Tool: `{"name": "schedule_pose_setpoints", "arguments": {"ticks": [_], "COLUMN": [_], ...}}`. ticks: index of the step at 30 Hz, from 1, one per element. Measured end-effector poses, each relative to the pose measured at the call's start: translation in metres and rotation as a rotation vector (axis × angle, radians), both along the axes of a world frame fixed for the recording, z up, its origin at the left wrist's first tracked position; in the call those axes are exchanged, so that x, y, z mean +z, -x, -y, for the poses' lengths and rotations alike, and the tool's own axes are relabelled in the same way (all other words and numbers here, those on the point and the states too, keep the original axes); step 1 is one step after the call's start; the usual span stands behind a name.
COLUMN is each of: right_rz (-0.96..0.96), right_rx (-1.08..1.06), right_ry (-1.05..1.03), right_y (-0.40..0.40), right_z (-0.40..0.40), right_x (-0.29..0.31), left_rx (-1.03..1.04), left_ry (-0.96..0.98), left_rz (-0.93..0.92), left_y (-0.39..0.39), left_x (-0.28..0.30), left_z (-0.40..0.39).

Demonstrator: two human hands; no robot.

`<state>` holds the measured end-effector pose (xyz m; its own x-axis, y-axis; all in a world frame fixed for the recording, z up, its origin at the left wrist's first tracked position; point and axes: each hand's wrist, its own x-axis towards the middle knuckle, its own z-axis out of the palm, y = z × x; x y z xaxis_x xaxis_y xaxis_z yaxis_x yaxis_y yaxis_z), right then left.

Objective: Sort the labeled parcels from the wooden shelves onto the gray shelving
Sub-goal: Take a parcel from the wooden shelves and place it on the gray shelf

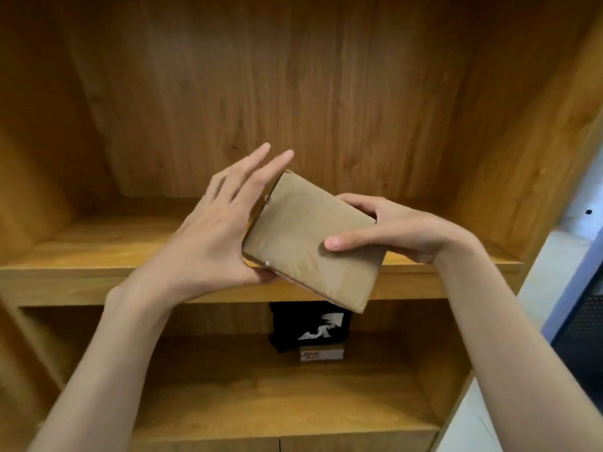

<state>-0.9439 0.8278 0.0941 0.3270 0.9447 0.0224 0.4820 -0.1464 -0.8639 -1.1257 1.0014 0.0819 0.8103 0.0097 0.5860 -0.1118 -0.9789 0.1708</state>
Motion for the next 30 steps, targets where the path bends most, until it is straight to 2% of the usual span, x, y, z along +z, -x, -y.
{"name": "schedule_pose_setpoints", "arguments": {"ticks": [3,6,8,12,16,18,21,27,30], "right_rz": [-0.011,-0.027,-0.062,-0.183,-0.171,-0.166,-0.164,-0.188,-0.222], "right_rx": [0.045,0.044,-0.038,-0.190,-0.203,-0.211,-0.228,-0.243,-0.240], "right_ry": [0.032,0.037,-0.047,-0.313,-0.337,-0.330,-0.323,-0.296,-0.304], "right_y": [0.005,0.007,0.005,0.000,-0.001,0.000,0.001,0.001,0.002], "right_z": [0.002,0.005,0.007,0.017,0.022,0.022,0.021,0.018,0.015], "right_x": [0.000,-0.001,0.002,0.010,0.009,0.008,0.004,-0.005,-0.010], "left_rx": [-0.044,-0.055,-0.013,0.107,0.048,0.001,0.021,0.050,0.032], "left_ry": [-0.005,0.112,0.245,0.766,1.305,1.464,1.511,1.481,1.583], "left_rz": [-0.102,-0.094,-0.044,0.101,0.164,0.176,0.159,0.079,0.125], "left_y": [0.006,0.009,0.006,-0.004,-0.014,-0.018,-0.023,-0.023,-0.024], "left_x": [0.007,0.002,-0.004,-0.020,-0.029,-0.029,-0.030,-0.031,-0.035], "left_z": [0.008,0.013,0.012,0.006,0.003,0.005,0.006,0.013,0.021]}}
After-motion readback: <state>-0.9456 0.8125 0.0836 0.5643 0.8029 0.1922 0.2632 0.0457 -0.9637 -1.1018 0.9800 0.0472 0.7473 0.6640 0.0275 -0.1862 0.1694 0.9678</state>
